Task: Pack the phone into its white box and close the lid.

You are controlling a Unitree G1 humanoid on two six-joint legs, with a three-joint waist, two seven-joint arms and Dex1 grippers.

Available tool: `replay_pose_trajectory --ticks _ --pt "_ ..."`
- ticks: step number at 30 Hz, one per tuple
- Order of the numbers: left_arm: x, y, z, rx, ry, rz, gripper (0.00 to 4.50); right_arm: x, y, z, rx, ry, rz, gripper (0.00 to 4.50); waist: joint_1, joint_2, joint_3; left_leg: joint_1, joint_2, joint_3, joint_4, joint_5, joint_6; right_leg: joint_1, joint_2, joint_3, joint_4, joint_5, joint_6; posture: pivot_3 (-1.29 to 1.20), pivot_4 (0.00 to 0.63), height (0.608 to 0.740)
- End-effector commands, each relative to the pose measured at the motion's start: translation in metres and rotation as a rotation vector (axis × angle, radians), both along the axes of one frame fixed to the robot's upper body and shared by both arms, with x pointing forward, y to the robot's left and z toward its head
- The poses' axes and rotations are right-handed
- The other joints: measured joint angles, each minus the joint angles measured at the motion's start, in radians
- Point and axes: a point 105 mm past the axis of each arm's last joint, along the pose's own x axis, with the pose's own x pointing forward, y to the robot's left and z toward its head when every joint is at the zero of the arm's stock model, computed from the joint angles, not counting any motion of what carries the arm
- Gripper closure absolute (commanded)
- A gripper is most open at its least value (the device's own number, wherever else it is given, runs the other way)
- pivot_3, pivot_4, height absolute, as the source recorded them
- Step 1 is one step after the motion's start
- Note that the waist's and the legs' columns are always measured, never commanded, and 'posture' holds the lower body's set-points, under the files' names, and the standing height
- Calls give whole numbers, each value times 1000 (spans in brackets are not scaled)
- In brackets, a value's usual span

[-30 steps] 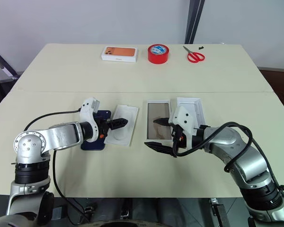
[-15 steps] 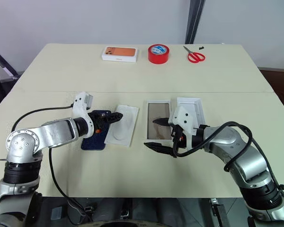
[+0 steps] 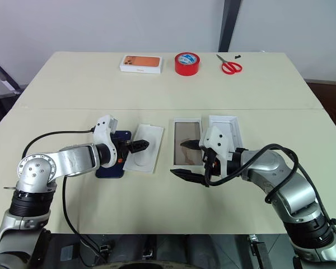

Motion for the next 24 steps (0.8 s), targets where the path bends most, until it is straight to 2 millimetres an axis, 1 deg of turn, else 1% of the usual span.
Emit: replay_pose_trajectory --ticks 1,7,10,11,13,19,20,24 --pt "-2 -6 3 -29 4 -20 41 -3 4 9 17 -35 22 15 0 0 0 0 0 0 0 0 0 0 0 0 0 0 0 0 150 725" --pt "-5 -11 2 -105 46 -15 41 -3 4 10 18 -38 23 15 0 0 0 0 0 0 0 0 0 0 0 0 0 0 0 0 150 725" --pt "-6 -8 -2 -144 80 19 41 -2 4 10 17 -39 23 15 -1 0 0 0 0 0 0 0 0 0 0 0 0 0 0 0 150 725" --pt "-6 -6 -3 -149 86 29 267 -2 4 10 17 -40 23 0 -1 0 0 0 0 0 0 0 0 0 0 0 0 0 0 0 150 725" --pt "-6 -2 -4 -150 93 49 908 -2 4 10 16 -41 23 0 0 0 0 0 0 0 0 0 0 0 0 0 0 0 0 0 150 725" --pt "-4 3 -5 -155 99 88 4076 -2 4 12 14 -46 26 0 0 0 0 0 0 0 0 0 0 0 0 0 0 0 0 0 150 725" --pt "-4 4 -6 -155 100 93 4478 -2 4 12 14 -48 26 0 0 0 0 0 0 0 0 0 0 0 0 0 0 0 0 0 150 725" --pt "-3 6 -4 -173 92 113 4478 -1 4 13 11 -52 28 0 0 0 0 0 0 0 0 0 0 0 0 0 0 0 0 0 150 725"
